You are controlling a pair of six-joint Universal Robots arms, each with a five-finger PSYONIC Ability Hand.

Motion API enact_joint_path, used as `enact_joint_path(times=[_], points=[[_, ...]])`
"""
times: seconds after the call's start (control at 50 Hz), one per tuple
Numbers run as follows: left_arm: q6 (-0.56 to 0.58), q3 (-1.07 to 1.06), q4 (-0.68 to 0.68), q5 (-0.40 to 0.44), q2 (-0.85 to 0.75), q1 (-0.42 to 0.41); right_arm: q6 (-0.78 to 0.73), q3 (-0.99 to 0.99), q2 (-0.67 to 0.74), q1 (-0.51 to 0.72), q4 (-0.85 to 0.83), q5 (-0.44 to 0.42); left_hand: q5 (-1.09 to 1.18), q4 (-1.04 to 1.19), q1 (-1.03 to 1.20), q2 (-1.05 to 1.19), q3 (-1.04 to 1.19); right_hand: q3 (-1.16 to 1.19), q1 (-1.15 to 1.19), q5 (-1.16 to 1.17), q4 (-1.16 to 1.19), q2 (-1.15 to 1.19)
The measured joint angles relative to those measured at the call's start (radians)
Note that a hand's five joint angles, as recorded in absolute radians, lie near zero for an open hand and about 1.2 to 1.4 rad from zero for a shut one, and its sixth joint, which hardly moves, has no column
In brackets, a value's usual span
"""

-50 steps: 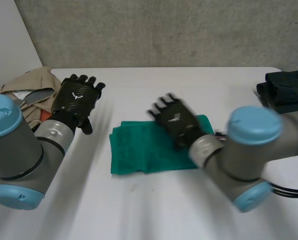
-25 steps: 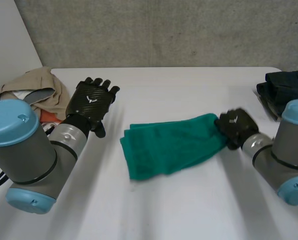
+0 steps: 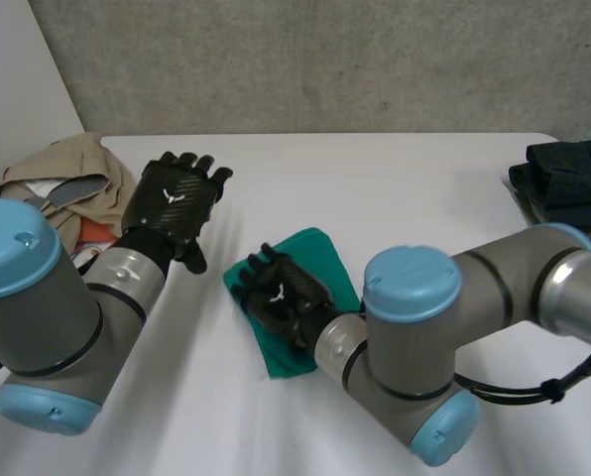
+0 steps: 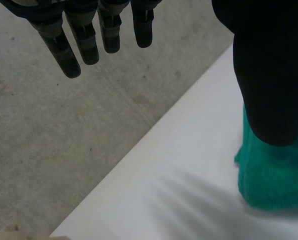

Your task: Fold the laundry.

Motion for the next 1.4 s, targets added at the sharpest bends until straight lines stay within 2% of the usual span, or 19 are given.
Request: enact_joint_path(times=[0.1, 0.12, 0.2, 0.32, 0.46, 0.64, 0.8, 0.96, 1.04, 1.1, 1.16, 1.24, 1.26, 1.28, 1.34, 1.4], points=[[-0.087, 0.053, -0.005, -0.004, -0.002, -0.013, 0.19, 0.027, -0.107, -0.039, 0.014, 0.027, 0.0, 0.0, 0.0, 0.0, 0.0, 0.0, 0.0, -0.023, -0.001, 0.0], [-0.124, 0.08, -0.01, -0.007, -0.004, -0.024, 0.279, 0.035, -0.15, -0.059, 0.019, 0.033, 0.0, 0.0, 0.0, 0.0, 0.0, 0.0, 0.0, -0.023, -0.001, 0.0], [-0.207, 0.151, -0.035, -0.024, -0.028, -0.066, 0.465, 0.038, -0.215, -0.12, 0.055, 0.04, 0.0, 0.0, 0.003, 0.0, 0.0, 0.0, 0.0, -0.023, -0.001, 0.0], [-0.294, 0.279, -0.145, -0.099, -0.138, -0.175, 0.599, -0.035, -0.183, -0.21, 0.181, 0.037, 0.0, 0.0, 0.003, 0.0, 0.0, 0.0, 0.0, -0.023, -0.001, 0.0], [-0.366, 0.391, -0.292, -0.214, -0.301, -0.268, 0.601, -0.152, -0.042, -0.241, 0.28, 0.028, 0.0, 0.0, 0.003, 0.0, 0.0, 0.0, 0.0, -0.023, -0.001, 0.0], [-0.393, 0.399, -0.388, -0.338, -0.427, -0.279, 0.507, -0.229, 0.108, -0.241, 0.327, 0.023, 0.0, 0.0, 0.003, 0.0, 0.0, 0.0, 0.0, -0.023, -0.001, 0.0], [-0.369, 0.345, -0.398, -0.354, -0.4, -0.265, 0.417, -0.236, 0.116, -0.244, 0.325, 0.036, 0.0, 0.0, 0.002, 0.0, 0.0, 0.0, 0.0, -0.023, -0.001, 0.0], [-0.272, 0.324, -0.393, -0.341, -0.326, -0.248, 0.383, -0.182, 0.019, -0.232, 0.292, 0.041, 0.0, 0.0, 0.0, 0.0, 0.0, 0.0, 0.0, -0.025, -0.001, 0.0], [-0.238, 0.357, -0.389, -0.301, -0.289, -0.244, 0.366, -0.101, -0.047, -0.219, 0.222, 0.045, 0.0, 0.0, 0.0, 0.0, 0.0, 0.0, 0.0, -0.025, -0.001, 0.0], [-0.224, 0.399, -0.388, -0.223, -0.261, -0.233, 0.336, -0.005, -0.105, -0.211, 0.153, 0.049, 0.0, 0.0, 0.0, 0.0, 0.0, 0.0, 0.0, -0.025, -0.001, 0.0], [-0.219, 0.444, -0.39, -0.111, -0.236, -0.211, 0.301, 0.1, -0.15, -0.205, 0.087, 0.048, 0.0, 0.0, 0.0, 0.0, 0.0, 0.0, 0.0, -0.025, -0.001, -0.001], [-0.221, 0.501, -0.4, 0.079, -0.215, -0.172, 0.266, 0.229, -0.177, -0.185, -0.019, 0.048, 0.0, 0.0, 0.0, 0.0, 0.0, 0.0, 0.0, -0.025, -0.001, -0.001], [-0.221, 0.501, -0.4, 0.079, -0.215, -0.172, 0.266, 0.229, -0.177, -0.185, -0.019, 0.048, 0.0, 0.0, 0.0, 0.0, 0.0, 0.0, 0.0, -0.025, -0.001, -0.001], [-0.223, 0.519, -0.407, 0.149, -0.212, -0.16, 0.256, 0.276, -0.178, -0.172, -0.077, 0.048, 0.0, 0.0, 0.0, 0.0, 0.0, 0.0, 0.0, -0.025, -0.001, -0.001], [-0.228, 0.549, -0.424, 0.253, -0.209, -0.145, 0.249, 0.319, -0.164, -0.155, -0.153, 0.051, 0.0, 0.0, 0.0, 0.0, 0.0, 0.0, 0.0, -0.025, -0.001, -0.001], [-0.23, 0.57, -0.443, 0.315, -0.209, -0.136, 0.247, 0.331, -0.137, -0.144, -0.208, 0.052, 0.0, 0.0, 0.0, 0.0, 0.0, 0.0, 0.0, -0.025, -0.001, -0.001]])
